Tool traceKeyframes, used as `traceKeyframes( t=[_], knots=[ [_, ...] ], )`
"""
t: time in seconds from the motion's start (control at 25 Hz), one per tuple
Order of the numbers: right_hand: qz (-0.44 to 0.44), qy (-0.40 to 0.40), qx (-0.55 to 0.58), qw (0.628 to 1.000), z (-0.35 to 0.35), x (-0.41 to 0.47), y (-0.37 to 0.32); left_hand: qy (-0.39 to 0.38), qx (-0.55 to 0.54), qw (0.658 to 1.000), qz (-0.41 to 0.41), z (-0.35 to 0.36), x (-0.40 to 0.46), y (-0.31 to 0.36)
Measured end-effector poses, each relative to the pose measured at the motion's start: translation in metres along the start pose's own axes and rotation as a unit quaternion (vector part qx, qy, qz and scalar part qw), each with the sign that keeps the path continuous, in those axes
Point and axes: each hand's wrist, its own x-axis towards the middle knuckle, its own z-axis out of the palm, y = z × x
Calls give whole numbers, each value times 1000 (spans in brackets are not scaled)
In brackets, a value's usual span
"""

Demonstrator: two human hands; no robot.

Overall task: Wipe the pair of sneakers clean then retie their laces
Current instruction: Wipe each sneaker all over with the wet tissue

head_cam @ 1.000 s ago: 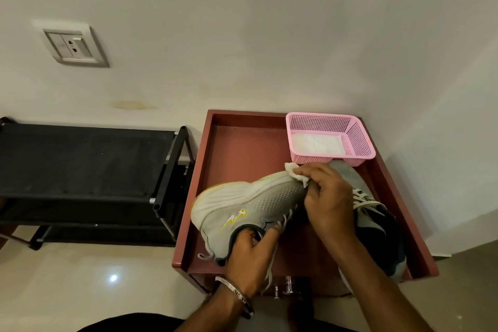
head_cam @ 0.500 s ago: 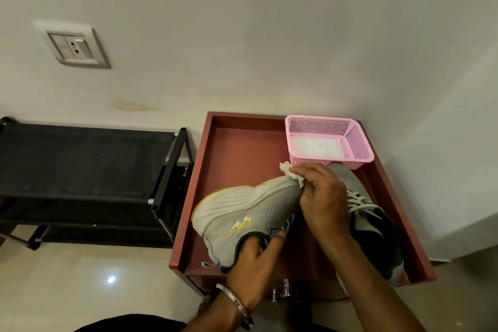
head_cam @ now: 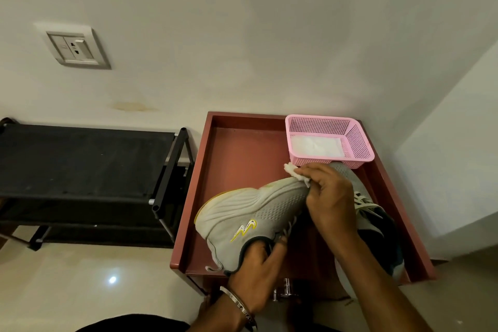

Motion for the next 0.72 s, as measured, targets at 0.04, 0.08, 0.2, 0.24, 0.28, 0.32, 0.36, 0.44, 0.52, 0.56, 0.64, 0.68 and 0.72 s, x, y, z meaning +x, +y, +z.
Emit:
traceKeyframes(
  t=[0.04,0.08,0.2,0.24,0.28,0.32,0.36,0.44,0.52,0.56,0.64,0.68,0.72],
  knots=[
    [-12,-1,11,1000,3,-4,-8,0,-1,1000,20,1,1,-1],
    [-49,-17,33,998,6,-10,-20,1,-2,1000,22,2,2,-4],
    [-195,-116,92,970,16,-32,-49,6,2,1000,3,0,6,-5],
    [-210,-133,93,964,15,-31,-48,6,-5,1000,8,0,6,-6],
    [-202,-122,86,968,13,-26,-41,9,-6,1000,15,0,5,-5],
    [-171,-92,70,978,10,-18,-30,14,-10,1000,24,-1,4,-3],
    [-128,-59,53,989,4,-10,-18,15,-2,1000,26,-2,2,-1],
    [-59,-32,29,997,-4,-1,-6,23,12,999,47,0,1,1],
    [-47,-37,17,998,-5,-2,-9,27,24,998,60,1,2,1],
    [-55,-45,15,997,-5,-5,-12,24,20,998,48,1,2,2],
    [-54,-51,37,997,-6,-9,-18,15,17,999,34,0,2,4],
    [-35,-41,60,997,-7,-10,-18,14,20,999,27,0,3,4],
    [0,-25,92,995,-9,-10,-19,12,24,1000,17,-2,3,6]
  ],
)
